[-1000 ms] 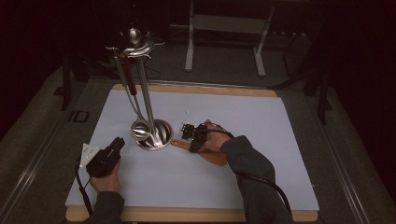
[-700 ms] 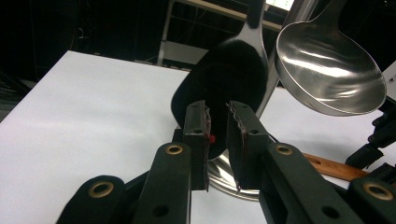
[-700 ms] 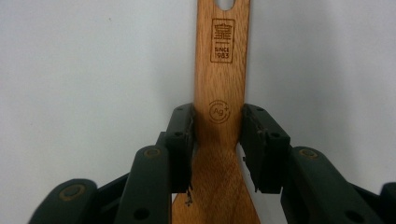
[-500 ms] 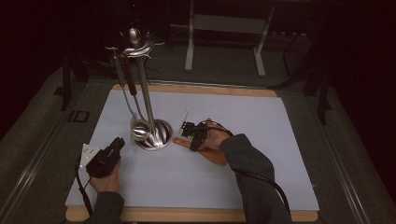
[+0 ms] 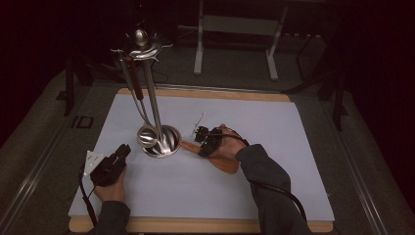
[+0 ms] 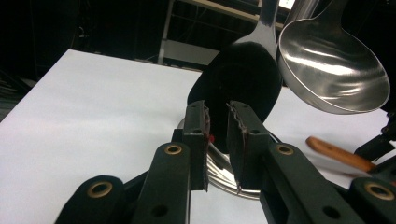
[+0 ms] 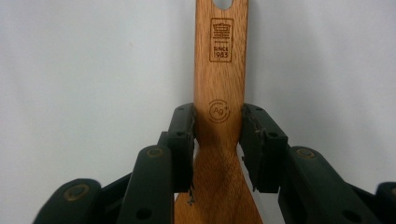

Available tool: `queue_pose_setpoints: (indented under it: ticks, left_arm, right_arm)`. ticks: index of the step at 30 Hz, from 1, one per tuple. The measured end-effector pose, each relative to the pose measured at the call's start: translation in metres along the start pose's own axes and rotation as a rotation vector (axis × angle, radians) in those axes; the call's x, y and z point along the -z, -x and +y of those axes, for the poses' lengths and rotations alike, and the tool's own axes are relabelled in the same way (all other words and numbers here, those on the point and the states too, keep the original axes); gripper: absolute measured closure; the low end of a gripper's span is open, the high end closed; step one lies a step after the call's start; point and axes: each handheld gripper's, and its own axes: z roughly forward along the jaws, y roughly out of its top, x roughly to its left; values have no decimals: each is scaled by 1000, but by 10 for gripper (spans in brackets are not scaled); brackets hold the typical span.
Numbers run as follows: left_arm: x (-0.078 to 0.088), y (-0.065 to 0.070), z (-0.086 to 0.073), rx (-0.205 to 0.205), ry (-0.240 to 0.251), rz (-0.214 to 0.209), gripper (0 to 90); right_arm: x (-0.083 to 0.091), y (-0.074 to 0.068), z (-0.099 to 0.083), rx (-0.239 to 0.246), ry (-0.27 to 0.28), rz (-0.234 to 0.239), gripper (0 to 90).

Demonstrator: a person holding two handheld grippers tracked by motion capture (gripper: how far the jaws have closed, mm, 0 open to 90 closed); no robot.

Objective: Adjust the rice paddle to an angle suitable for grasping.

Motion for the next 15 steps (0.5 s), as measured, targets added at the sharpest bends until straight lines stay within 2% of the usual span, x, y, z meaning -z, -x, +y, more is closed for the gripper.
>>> queue_pose_setpoints:
  ticks: [10, 15]
  left_arm:
    - [0, 0, 0, -2, -2, 2, 773]
    - [-1, 0, 0, -2, -2, 2, 772]
  right_arm:
    - [16, 2, -7, -24, 140, 2, 660]
    - [22, 1, -9, -29, 190, -10, 660]
